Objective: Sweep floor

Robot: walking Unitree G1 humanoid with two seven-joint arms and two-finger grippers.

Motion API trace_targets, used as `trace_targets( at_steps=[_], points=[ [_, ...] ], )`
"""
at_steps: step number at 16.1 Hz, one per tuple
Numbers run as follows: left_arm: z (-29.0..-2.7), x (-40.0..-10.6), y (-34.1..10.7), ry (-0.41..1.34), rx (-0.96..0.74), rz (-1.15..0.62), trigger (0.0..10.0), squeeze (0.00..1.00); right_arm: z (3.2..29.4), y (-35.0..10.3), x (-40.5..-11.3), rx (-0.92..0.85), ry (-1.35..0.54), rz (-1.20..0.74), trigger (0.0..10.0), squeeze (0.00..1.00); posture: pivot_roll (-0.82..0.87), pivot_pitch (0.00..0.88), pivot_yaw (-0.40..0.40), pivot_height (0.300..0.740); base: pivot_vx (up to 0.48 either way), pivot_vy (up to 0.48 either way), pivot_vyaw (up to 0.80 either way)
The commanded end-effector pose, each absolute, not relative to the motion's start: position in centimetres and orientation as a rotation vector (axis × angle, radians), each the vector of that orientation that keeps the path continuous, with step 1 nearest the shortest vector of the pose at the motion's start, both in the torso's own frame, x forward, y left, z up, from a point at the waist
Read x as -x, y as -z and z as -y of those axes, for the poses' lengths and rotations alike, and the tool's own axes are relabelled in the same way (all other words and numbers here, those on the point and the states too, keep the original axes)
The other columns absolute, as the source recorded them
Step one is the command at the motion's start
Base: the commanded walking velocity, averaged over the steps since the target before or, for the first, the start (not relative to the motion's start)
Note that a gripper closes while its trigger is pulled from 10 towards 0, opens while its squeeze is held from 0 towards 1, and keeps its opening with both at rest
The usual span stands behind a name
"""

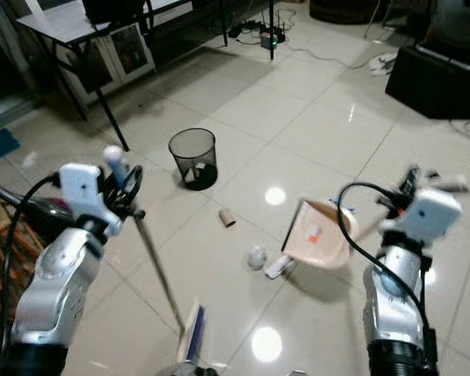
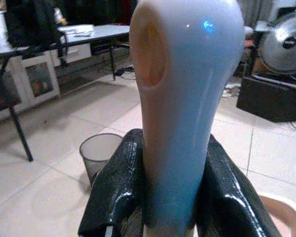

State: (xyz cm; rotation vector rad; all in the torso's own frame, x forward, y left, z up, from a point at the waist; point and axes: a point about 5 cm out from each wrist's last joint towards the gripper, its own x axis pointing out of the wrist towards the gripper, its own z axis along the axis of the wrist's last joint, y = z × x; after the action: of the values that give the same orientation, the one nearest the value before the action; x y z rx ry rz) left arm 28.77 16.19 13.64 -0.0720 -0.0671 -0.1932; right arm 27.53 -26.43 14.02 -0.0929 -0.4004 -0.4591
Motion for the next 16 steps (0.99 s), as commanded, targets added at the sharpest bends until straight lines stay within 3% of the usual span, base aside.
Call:
trace_targets(
  at_steps=[1, 4, 5, 6, 7, 12, 16],
  points=[
    [-17.2, -28.4, -14.0, 0.136, 0.015, 0.073, 10.0, 0.0, 25.2, -16.1, -28.9, 0.091, 0.333, 0.427, 0.0, 0.0, 0.02, 0.018, 0.08, 0.74, 0.0, 0.0, 0.0],
    [-17.7, -28.3, -13.4, 0.091, -0.036, 0.013, 10.0, 0.0, 23.8, -15.7, -30.4, -0.01, 0.21, 0.294, 0.0, 0.0, 0.02, 0.008, 0.062, 0.74, 0.0, 0.0, 0.0],
    [-17.6, -28.5, -13.8, 0.103, -0.042, 0.016, 10.0, 0.0, 23.5, -15.4, -30.8, -0.07, 0.222, 0.246, 6.8, 0.0, 0.01, 0.01, 0.065, 0.74, 0.0, 0.0, 0.0],
    [-17.5, -28.6, -14.0, 0.109, -0.044, 0.018, 10.0, 0.0, 23.4, -15.3, -30.9, -0.076, 0.223, 0.24, 6.8, 0.0, 0.01, 0.012, 0.065, 0.74, 0.0, 0.0, 0.0],
    [-17.2, -28.7, -14.2, 0.133, -0.046, 0.006, 10.0, 0.0, 23.1, -14.9, -31.0, -0.06, 0.197, 0.205, 10.0, 0.0, 0.0, 0.009, 0.065, 0.74, 0.0, 0.0, 0.0],
    [-16.2, -28.7, -14.6, 0.209, -0.084, 0.009, 10.0, 0.0, 20.0, -13.5, -30.5, 0.241, -0.109, 0.089, 10.0, 0.0, -0.02, 0.021, 0.049, 0.74, 0.0, 0.0, 0.0],
    [-16.1, -28.6, -14.7, 0.178, -0.134, 0.02, 10.0, 0.0, 19.7, -12.8, -30.1, 0.124, -0.047, 0.097, 10.0, 0.0, -0.01, 0.026, 0.042, 0.74, 0.0, 0.0, 0.0]
  ],
)
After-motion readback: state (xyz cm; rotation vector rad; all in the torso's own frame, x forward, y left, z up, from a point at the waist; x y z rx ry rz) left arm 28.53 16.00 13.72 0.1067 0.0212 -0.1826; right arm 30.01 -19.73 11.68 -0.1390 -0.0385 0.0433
